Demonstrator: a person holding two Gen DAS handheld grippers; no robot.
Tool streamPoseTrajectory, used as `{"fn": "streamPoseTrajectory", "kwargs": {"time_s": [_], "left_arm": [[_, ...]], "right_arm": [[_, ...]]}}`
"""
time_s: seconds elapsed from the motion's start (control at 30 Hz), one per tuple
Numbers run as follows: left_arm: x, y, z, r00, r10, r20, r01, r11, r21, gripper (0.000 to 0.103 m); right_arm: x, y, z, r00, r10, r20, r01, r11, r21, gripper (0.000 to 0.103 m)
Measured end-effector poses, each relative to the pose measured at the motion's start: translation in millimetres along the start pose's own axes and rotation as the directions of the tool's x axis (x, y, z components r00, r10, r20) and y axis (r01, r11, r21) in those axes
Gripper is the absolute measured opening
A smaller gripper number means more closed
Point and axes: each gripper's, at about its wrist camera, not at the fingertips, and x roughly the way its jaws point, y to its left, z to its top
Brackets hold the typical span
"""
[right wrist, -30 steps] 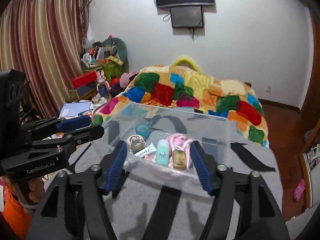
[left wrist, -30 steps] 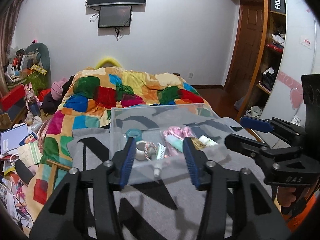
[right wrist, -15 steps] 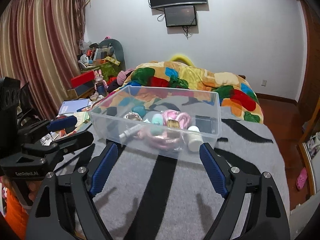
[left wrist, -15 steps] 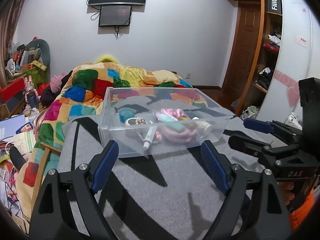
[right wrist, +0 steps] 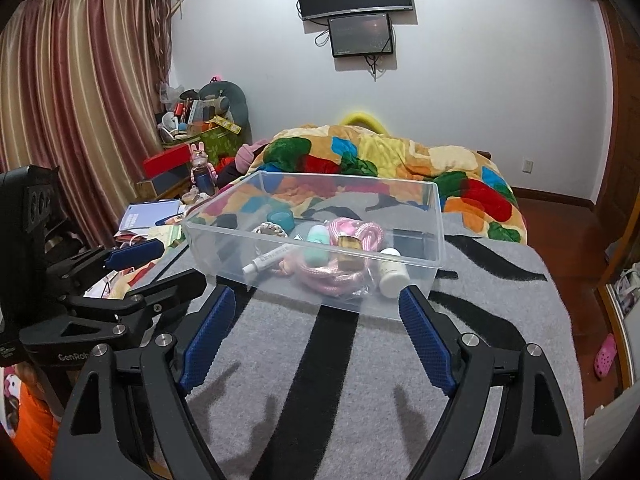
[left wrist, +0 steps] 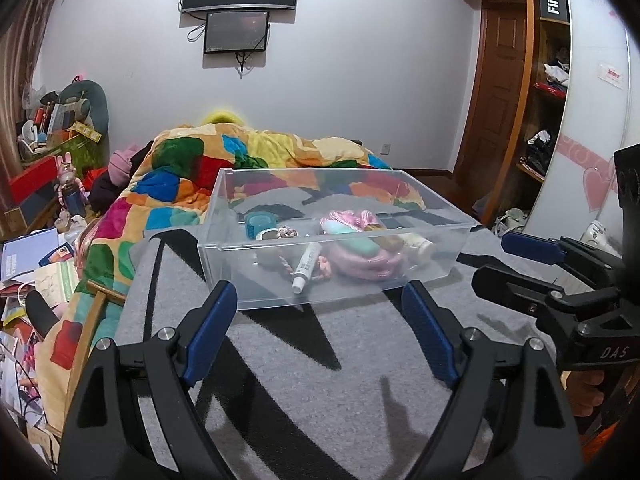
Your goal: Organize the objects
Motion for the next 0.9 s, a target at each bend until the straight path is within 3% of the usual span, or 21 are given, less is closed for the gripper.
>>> {"fn": "streamPoseTrajectory", "kwargs": {"time_s": [0.9], "left_arm": [[-3.4,-4.2,-0.3,1.000,-0.021,0.005,0.021,1.000,0.000,0.088]], "right_arm": [[1.0,-0.6,-1.9,1.000,0.006,-0.004,-0.006,1.000,0.003,0.082]]}}
